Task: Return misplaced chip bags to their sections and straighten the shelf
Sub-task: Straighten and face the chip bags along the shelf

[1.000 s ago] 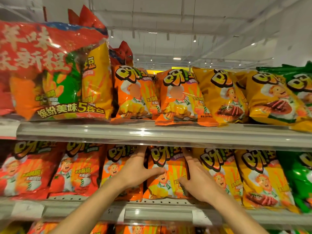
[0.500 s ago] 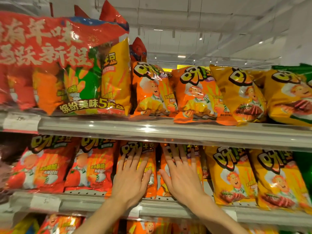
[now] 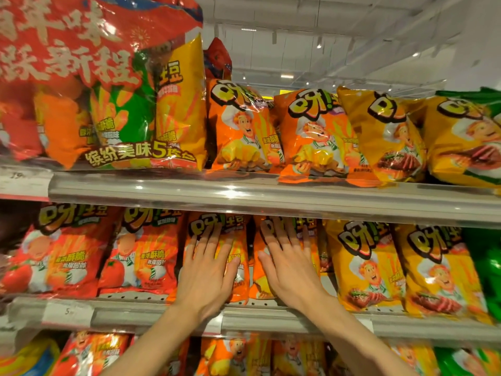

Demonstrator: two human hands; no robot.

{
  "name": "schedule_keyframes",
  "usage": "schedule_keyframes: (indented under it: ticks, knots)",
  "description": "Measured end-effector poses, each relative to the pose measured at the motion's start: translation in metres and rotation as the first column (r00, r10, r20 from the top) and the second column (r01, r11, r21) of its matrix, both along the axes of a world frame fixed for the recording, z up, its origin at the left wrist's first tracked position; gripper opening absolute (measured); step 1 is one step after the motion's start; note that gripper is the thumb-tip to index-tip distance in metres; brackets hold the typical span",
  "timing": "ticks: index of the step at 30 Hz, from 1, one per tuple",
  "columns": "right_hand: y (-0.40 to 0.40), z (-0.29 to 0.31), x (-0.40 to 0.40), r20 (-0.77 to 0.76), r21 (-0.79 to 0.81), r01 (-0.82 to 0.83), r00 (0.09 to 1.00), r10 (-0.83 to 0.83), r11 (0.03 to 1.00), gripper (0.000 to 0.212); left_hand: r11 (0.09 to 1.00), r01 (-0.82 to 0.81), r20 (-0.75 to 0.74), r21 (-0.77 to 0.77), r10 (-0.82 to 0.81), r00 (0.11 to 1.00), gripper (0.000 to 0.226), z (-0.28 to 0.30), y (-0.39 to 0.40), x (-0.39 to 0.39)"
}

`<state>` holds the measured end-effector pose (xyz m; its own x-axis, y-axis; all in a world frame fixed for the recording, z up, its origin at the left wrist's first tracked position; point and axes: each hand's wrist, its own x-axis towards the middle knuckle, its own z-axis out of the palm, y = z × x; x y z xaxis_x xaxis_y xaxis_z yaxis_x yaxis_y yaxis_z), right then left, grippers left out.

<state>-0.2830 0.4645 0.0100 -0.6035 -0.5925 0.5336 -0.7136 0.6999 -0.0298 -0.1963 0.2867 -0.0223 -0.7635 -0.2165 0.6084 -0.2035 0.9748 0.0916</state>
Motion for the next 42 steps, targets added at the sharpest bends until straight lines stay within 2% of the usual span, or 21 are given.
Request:
schedule_keyframes:
  ticks: [4,7,12,15,19,22,25,28,31,34,39,42]
  knots:
    - [0.032,0.008,-0.004,0.078,-0.164,0.004,0.997,0.009,0.986,0.055,0.996,0.039,-0.122,0.083,-0.029,0.992,0.054,0.011,0.018,-0.002]
    - [0.067,0.019,-0.014,0.144,-0.303,0.127,0.986,-0.086,0.944,0.064,0.974,0.132,-0.178,0.185,-0.099,0.979,0.054,0.021,0.047,-0.010]
    - [0.137,0.042,-0.036,0.280,-0.404,0.308,0.938,-0.204,0.861,0.054,0.871,0.319,-0.245,0.375,-0.239,0.940,0.048,0.038,0.117,-0.034]
    - [0.175,0.050,-0.052,0.325,-0.298,0.304,0.924,-0.203,0.905,0.055,0.804,0.388,-0.243,0.450,-0.308,0.920,0.051,0.041,0.163,-0.052]
    - [0.207,0.054,-0.071,0.446,-0.025,0.217,0.876,-0.184,0.976,0.075,0.737,0.318,-0.091,0.597,-0.332,0.939,0.076,0.039,0.194,-0.081]
    - [0.216,0.056,-0.082,0.430,0.041,0.115,0.895,-0.122,0.992,0.080,0.696,0.273,-0.041,0.665,-0.331,0.943,0.085,0.043,0.203,-0.097]
    - [0.222,0.057,-0.090,0.446,0.117,0.050,0.890,-0.097,0.992,0.104,0.701,0.258,-0.026,0.664,-0.324,0.946,0.073,0.045,0.207,-0.107]
    - [0.225,0.057,-0.095,0.468,0.147,0.014,0.880,-0.082,0.989,0.115,0.702,0.277,-0.054,0.656,-0.323,0.945,0.082,0.044,0.206,-0.115]
    - [0.222,0.058,-0.103,0.518,0.119,-0.003,0.853,-0.060,0.993,0.112,0.673,0.305,-0.091,0.673,-0.334,0.938,0.090,0.044,0.205,-0.118]
    - [0.218,0.059,-0.106,0.579,0.020,-0.007,0.815,-0.006,1.000,0.107,0.658,0.319,-0.097,0.682,-0.350,0.932,0.093,0.047,0.200,-0.119]
    - [0.217,0.059,-0.099,0.606,-0.079,0.013,0.795,0.038,0.997,0.069,0.635,0.328,-0.086,0.700,-0.381,0.921,0.079,0.055,0.195,-0.114]
    - [0.218,0.063,-0.092,0.609,-0.132,0.025,0.791,0.061,0.991,0.067,0.632,0.291,-0.059,0.719,-0.361,0.931,0.072,0.059,0.193,-0.112]
